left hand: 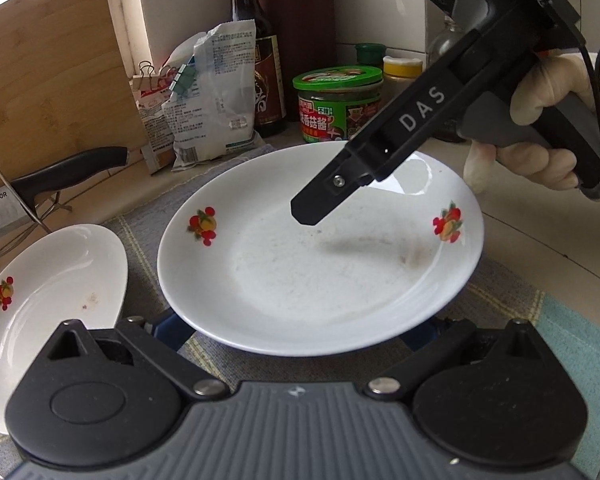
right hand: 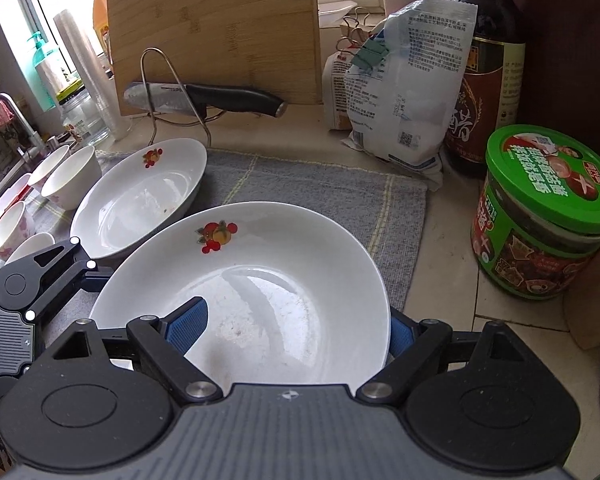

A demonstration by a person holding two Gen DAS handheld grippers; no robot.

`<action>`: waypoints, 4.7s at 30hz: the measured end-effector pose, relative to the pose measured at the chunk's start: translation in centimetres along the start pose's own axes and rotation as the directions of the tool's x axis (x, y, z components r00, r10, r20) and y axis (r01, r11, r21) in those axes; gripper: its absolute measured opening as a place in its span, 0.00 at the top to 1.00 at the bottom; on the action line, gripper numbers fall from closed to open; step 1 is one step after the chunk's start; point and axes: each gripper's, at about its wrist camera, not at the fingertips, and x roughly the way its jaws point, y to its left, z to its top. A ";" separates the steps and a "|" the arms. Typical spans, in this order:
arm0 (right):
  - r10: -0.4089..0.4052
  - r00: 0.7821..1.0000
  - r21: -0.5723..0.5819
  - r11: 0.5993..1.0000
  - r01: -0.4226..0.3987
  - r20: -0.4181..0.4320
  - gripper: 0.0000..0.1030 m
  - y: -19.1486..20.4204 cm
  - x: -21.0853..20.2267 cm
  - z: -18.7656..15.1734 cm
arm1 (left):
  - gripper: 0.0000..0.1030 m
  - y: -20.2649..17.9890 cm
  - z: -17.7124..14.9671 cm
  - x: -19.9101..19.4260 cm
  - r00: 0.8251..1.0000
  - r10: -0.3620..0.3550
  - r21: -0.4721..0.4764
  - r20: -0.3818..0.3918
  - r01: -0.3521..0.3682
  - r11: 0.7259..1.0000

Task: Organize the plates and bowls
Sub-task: 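Lift the clean white plate with the right gripper and carry it toward the cutting board, then lower the plate onto the towel and open the right gripper, then move the right gripper to the stained white plate's rim and grasp it, then lift the stained plate with the right gripper toward the placed clean plate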

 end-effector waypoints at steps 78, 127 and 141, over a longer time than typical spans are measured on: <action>-0.041 0.998 -0.078 0.996 0.037 -0.054 0.00 29.6 4.2 -5.4 | 0.01 12.2 -19.5 -22.4 0.990 0.103 -0.191 -0.095 -0.119 0.974; 0.139 0.973 -0.057 0.987 -0.151 -0.183 0.00 28.5 10.3 0.1 | 0.00 16.5 -19.6 -20.2 0.996 -0.087 -0.048 -0.027 0.086 0.995; 0.181 0.952 -0.070 0.976 -0.204 -0.246 0.00 28.4 11.0 1.3 | 0.00 16.7 -19.5 -20.0 0.993 -0.114 -0.017 -0.025 0.114 0.993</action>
